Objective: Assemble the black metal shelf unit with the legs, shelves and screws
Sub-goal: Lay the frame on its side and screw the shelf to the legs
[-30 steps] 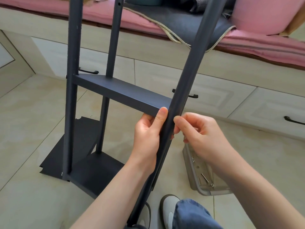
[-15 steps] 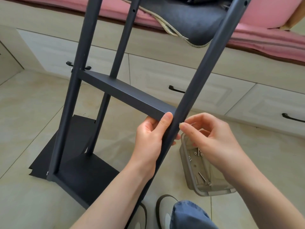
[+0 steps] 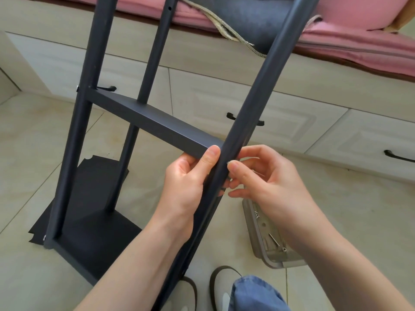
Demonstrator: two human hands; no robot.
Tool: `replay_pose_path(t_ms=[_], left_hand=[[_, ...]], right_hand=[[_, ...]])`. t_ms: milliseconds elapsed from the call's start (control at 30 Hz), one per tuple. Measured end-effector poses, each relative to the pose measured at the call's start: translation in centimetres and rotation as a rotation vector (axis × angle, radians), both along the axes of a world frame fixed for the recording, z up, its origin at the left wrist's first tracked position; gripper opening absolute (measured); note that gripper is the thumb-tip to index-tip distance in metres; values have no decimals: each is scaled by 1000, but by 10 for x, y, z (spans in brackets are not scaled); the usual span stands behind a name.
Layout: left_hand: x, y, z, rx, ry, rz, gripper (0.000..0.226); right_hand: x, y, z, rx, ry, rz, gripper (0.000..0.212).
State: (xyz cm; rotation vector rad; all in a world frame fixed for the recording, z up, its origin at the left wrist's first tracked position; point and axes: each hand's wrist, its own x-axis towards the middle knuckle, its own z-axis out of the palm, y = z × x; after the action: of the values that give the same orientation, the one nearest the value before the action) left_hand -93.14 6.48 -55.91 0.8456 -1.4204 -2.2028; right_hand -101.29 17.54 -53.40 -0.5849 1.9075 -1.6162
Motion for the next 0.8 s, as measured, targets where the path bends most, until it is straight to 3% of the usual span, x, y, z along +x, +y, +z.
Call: replay_pose_path(t_ms=[333, 500, 800], left_hand=[[25, -19, 1, -7, -29, -31, 43], [34, -16, -11, -7, -76, 6, 36], [27, -16, -16, 52, -113, 120, 26]], right_hand=[[13, -16, -7, -38, -56, 141, 23], [20, -14, -23, -27, -96, 202, 28], [14, -12, -34, 20, 55, 263, 29]])
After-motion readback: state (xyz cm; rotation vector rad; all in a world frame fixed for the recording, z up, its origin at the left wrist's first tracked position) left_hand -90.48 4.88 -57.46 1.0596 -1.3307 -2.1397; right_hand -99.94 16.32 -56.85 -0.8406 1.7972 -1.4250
